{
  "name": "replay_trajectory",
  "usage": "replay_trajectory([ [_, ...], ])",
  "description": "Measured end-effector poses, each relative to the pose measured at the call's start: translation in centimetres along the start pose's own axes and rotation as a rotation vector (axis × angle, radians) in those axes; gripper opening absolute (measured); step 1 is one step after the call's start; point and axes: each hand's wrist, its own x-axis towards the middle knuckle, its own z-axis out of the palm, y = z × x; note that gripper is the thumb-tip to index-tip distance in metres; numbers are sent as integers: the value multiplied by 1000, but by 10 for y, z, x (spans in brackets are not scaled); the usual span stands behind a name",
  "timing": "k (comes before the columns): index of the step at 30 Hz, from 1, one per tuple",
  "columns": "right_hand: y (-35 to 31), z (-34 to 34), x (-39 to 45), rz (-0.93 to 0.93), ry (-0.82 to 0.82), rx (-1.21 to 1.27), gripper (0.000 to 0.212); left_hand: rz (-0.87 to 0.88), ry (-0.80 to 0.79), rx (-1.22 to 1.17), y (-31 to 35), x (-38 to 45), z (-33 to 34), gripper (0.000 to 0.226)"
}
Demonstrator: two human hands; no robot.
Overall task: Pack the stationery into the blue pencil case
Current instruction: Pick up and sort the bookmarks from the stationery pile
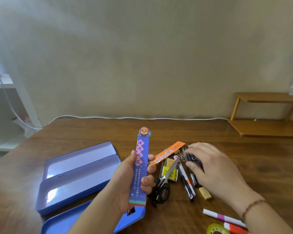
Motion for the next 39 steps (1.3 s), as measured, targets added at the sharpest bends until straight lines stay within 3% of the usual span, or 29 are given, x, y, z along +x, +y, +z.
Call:
replay_trajectory([
  [3, -10, -11, 19, -51, 9, -22, 31, -5, 2, -49, 0, -1, 3, 50],
  [8, -16, 13, 76, -130, -333, -48, 34, -16, -3, -45, 2, -6, 8, 47],
  [13, 0, 46, 105, -57, -631, -129, 38, 19, 54, -48, 5, -8, 10, 49],
  [17, 5, 45, 108, -18, -535, -48, 22, 47, 58, -53, 7, -7, 12, 47],
  [21, 1, 16, 101, 39, -215, 6, 12, 78, 113, -72, 6, -8, 13, 47],
  [23, -8, -5, 91, 137, 12, 269, 11, 101, 135, -71, 5, -8, 13, 48],
  [25, -25, -21, 71, 285, 109, 830, 12, 116, 126, -55, 2, -7, 15, 49],
  [27, -49, -25, 42, 361, -58, 1294, 18, 118, 74, -39, -3, -9, 19, 49],
  [28, -61, -22, 28, 365, -136, 1343, 22, 111, 48, -24, -5, -10, 20, 51],
  [30, -75, -9, 8, 341, -131, 1146, 23, 86, 11, 20, -9, -11, 21, 55],
  [33, -82, 2, -6, 231, 57, 733, 15, 71, -46, 42, -13, -13, 21, 54],
  [36, -86, 2, -16, -53, 152, 341, 26, 70, -22, 41, -14, -11, 21, 53],
  [39, -82, 0, -25, -345, 50, 265, 39, 106, 24, -26, -8, -7, 18, 52],
])
